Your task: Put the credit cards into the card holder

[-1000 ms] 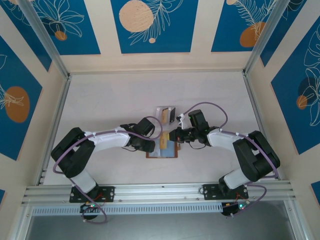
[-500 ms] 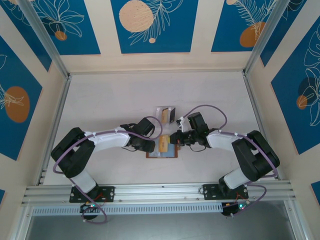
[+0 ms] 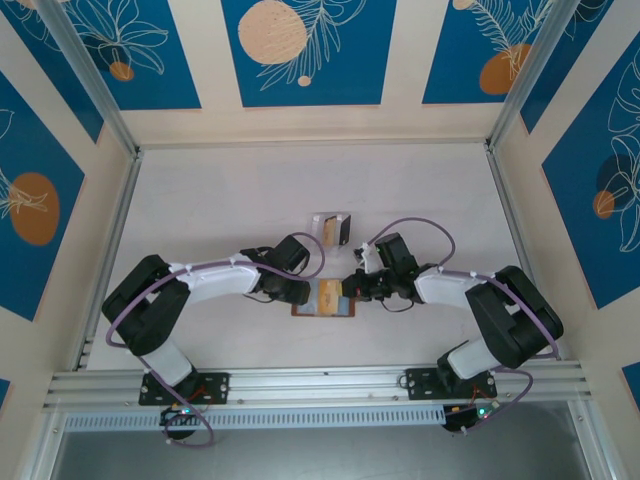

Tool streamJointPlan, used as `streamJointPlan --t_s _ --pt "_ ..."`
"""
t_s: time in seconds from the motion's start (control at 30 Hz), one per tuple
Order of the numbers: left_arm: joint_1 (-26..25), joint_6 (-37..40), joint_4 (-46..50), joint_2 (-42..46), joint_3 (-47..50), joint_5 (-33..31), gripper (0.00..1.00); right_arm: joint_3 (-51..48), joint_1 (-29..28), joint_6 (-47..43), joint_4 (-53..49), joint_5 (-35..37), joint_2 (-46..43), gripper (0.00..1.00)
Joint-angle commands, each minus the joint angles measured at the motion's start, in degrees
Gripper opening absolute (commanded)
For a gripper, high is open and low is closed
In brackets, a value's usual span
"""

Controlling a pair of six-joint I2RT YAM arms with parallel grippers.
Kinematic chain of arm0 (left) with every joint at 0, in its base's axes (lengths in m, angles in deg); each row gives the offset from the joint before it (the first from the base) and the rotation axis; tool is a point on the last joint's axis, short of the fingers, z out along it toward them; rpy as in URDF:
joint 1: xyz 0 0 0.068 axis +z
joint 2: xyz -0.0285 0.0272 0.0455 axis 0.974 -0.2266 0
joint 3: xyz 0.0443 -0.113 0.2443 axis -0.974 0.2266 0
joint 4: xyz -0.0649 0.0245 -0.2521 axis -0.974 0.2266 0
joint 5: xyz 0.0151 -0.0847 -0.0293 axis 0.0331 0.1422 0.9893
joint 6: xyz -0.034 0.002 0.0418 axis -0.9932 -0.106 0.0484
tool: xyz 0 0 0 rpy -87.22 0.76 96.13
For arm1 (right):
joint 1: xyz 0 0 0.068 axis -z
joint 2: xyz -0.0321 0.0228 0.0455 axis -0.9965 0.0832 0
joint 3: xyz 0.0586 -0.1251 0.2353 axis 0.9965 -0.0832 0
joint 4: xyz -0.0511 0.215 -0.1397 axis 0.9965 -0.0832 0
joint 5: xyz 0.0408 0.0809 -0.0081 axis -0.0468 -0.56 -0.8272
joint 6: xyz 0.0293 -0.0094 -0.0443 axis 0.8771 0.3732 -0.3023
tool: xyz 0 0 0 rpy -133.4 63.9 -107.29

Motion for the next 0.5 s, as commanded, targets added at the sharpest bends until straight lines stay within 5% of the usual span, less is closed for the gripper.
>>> streamJointPlan --t_s 0.0,0.23,0.47 --pt "-0.5 -0.8 0.4 -2.8 1.4 -1.1 0.43 -0.7 -0.8 1.2 1.1 -0.1 -0.3 0.00" --pt "-0.5 -0.7 0.3 -3.3 1.4 -0.9 0.43 0.0 -1.0 2.1 2.0 -0.8 0.7 0.03" --pt "-0.5 -0.7 0.0 -3.4 1.5 -0.8 0.43 0.2 -1.0 2.9 3.5 -2.6 1.3 0.20"
